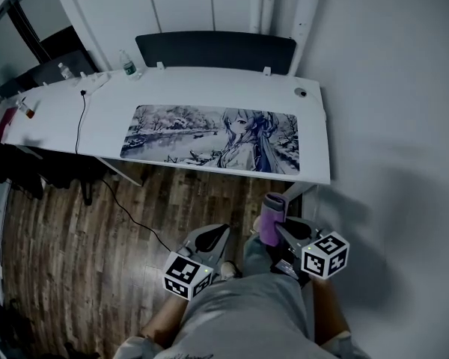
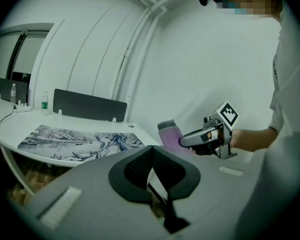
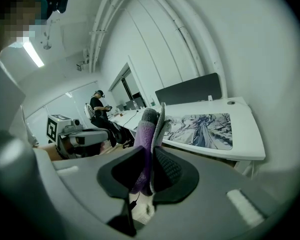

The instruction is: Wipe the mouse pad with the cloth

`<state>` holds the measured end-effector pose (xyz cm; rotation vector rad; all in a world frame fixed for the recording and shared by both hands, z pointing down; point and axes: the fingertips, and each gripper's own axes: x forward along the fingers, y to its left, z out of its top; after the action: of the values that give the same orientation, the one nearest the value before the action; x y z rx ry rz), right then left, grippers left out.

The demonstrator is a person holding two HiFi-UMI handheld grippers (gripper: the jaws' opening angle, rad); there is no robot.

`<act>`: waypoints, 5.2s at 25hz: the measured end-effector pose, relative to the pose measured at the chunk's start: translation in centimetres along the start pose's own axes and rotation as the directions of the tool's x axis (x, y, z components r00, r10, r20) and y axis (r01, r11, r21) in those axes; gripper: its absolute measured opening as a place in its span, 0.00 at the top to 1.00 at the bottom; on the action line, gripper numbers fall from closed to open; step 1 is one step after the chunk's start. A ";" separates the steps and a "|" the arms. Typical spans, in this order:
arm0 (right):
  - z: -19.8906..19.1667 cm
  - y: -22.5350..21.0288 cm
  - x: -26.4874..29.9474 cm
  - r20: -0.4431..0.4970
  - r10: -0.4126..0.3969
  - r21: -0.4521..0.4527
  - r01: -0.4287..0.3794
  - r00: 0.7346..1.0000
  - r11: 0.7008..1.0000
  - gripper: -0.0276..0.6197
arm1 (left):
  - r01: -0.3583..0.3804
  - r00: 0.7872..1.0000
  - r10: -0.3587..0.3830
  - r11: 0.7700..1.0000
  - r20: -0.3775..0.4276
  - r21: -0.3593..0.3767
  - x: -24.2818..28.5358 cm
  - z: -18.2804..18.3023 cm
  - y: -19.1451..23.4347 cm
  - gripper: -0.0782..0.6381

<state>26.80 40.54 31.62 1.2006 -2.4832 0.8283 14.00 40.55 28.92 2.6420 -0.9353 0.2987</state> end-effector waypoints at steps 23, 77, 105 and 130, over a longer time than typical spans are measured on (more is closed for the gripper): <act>12.1 -21.4 8.6 -0.056 -0.001 0.088 0.006 0.998 0.996 0.85 | -0.065 0.997 0.065 0.997 -0.033 -0.029 20.1 8.2 11.6 0.86; 9.4 -45.4 21.4 -0.467 -0.317 0.274 0.476 0.826 0.835 0.85 | -0.061 0.980 0.046 0.996 -0.196 -0.069 24.9 9.1 37.1 0.87; 11.1 -36.3 32.2 -0.508 -0.343 0.227 0.507 0.790 0.832 0.85 | -0.132 0.981 0.105 0.978 -0.166 -0.159 14.2 5.8 49.3 0.87; 13.4 -23.8 46.6 -0.497 -0.231 0.250 0.393 0.837 0.885 0.85 | -0.159 0.982 0.136 0.971 -0.132 -0.181 6.7 5.7 59.6 0.87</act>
<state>16.49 -8.67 51.31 1.2951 -1.7466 1.3077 -18.52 -9.09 39.29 2.3590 -1.0669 0.3777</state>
